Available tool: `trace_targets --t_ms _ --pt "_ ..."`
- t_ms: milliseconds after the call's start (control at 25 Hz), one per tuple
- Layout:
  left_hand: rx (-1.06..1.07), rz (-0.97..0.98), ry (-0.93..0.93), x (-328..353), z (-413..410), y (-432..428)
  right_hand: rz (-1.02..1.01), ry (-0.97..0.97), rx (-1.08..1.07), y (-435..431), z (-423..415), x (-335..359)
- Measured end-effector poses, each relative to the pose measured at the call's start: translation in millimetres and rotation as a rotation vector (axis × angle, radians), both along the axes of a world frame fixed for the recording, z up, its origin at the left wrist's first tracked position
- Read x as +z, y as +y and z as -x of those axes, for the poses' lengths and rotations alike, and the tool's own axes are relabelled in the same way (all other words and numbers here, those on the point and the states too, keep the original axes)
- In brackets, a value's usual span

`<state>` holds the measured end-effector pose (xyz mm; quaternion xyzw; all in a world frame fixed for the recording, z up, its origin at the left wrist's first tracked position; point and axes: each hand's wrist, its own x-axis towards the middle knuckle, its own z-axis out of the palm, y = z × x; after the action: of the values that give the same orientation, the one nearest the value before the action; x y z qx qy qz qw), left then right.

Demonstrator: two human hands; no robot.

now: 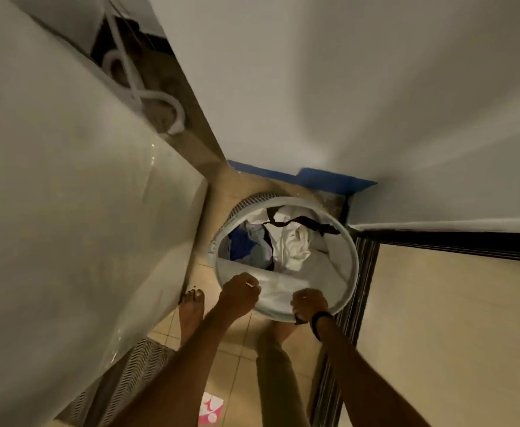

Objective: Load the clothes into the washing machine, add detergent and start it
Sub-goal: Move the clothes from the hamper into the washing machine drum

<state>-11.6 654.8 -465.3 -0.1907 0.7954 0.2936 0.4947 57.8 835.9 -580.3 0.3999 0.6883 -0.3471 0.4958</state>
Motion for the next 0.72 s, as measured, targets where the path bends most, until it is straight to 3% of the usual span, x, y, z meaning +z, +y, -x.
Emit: trace_targets --t_ms 80,200,360,480,560,720 --pt "0.037 -0.008 0.012 -55.1 6.2 15.7 -0.049 0.079 0.045 5.7 29.4 -32.7" --pt "0.072 -0.084 0.054 -109.9 6.7 26.9 -0.162 0.140 -0.119 22.5 51.8 -117.0" --pt "0.218 -0.042 0.112 -133.8 -12.3 11.5 -0.196 0.111 -0.250 37.8 54.7 -223.3" --pt "0.459 -0.071 0.085 -110.6 -21.8 -3.9 -0.270 0.224 -0.188 15.1 72.8 -137.1" --pt "0.576 -0.122 0.060 -81.1 -22.9 -9.5 -0.184 0.394 -0.289 -8.5 67.3 -55.6" --pt "0.468 -0.237 0.134 -18.2 -16.4 -9.6 -0.007 0.676 -0.551 -33.2 30.5 117.4"
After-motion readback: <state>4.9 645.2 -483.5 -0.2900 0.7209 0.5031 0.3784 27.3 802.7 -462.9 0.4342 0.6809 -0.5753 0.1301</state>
